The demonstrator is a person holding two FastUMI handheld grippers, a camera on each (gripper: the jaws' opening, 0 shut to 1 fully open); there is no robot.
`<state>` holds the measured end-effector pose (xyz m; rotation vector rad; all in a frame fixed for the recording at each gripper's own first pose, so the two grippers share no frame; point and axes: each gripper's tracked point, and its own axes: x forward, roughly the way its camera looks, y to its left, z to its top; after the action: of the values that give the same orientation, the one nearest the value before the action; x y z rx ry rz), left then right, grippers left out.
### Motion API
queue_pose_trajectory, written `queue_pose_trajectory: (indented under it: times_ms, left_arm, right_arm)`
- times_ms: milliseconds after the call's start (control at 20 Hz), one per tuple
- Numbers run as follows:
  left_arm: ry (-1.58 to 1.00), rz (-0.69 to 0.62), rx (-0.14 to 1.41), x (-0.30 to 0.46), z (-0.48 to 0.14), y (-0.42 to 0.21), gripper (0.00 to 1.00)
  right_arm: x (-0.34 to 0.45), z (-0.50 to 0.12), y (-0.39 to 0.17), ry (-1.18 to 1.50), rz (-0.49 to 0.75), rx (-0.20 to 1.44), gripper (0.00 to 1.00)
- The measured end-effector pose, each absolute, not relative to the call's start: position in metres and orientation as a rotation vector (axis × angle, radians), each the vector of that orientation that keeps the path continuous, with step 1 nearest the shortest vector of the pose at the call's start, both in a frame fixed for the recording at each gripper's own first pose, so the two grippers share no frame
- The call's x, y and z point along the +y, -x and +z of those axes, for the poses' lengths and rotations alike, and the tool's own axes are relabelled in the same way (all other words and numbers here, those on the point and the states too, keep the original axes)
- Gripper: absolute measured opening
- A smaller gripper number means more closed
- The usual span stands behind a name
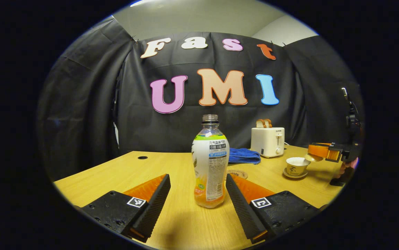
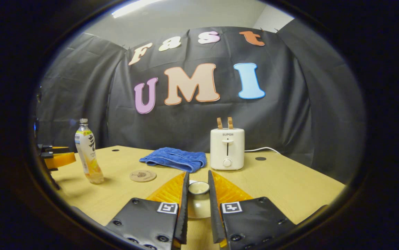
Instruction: Open the teacup lid with one hand, grasp the water bottle and pour water into the teacup with the other hand; after pouring, place the water bottle on the coaster and then close the teacup lid.
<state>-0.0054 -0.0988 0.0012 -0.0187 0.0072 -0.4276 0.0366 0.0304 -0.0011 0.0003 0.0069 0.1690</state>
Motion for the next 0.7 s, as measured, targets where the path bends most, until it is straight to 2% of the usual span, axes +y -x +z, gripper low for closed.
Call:
queue_pose_trajectory:
  times_ms: [250, 400, 700]
  left_arm:
    - [0.011, -0.429, 0.051, -0.115, -0.004, -0.015, 0.94]
    - [0.006, -0.435, 0.062, -0.126, -0.006, -0.026, 0.88]
    - [-0.002, -0.422, 0.071, -0.142, -0.008, -0.050, 0.87]
  right_arm:
    - [0.017, 0.000, -0.028, -0.001, 0.163, 0.006, 0.32]
    - [0.007, 0.001, -0.025, -0.001, 0.150, 0.005, 0.31]
    - [-0.011, 0.001, -0.020, -0.001, 0.120, 0.006, 0.32]
